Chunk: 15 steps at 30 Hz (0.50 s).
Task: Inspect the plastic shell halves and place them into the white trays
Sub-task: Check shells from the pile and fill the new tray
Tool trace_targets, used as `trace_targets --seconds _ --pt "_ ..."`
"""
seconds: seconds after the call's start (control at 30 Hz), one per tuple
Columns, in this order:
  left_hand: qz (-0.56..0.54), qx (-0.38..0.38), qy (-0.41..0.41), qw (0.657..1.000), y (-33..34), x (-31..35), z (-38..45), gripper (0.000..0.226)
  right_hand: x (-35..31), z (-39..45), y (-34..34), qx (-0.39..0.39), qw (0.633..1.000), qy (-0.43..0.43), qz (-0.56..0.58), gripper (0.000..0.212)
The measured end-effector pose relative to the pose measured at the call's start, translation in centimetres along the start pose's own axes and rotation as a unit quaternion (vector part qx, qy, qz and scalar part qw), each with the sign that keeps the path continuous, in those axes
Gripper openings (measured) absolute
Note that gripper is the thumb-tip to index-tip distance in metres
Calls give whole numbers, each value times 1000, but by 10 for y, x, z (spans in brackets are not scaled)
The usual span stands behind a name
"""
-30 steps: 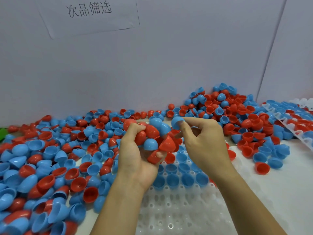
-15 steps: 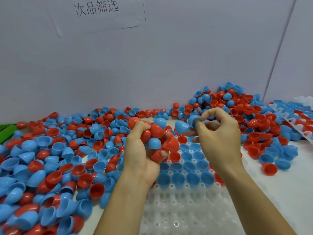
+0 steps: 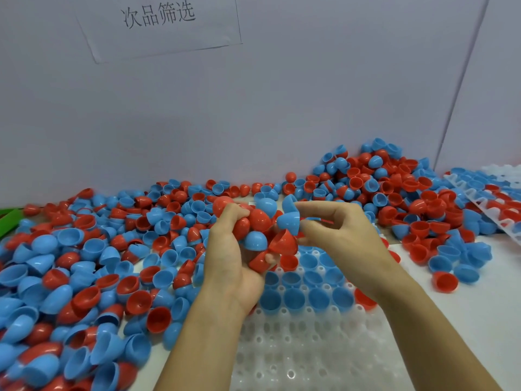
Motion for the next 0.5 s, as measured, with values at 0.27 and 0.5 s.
trace_targets --seconds 0.27,0.5 --pt "27 -18 -5 999 1 -3 0 25 -4 0 -2 -5 1000 -18 1 23" --pt "-11 -11 -23 1000 0 0 0 26 -8 0 -23 90 996 0 23 22"
Point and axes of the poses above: each hand's wrist, its own z-axis towards the middle knuckle, its own y-axis out of the palm, x = y × z, the point moved 2 cm from there along z, towards the middle knuckle, and after that the axes turned 6 degrees about x, right-handed, at the moved point
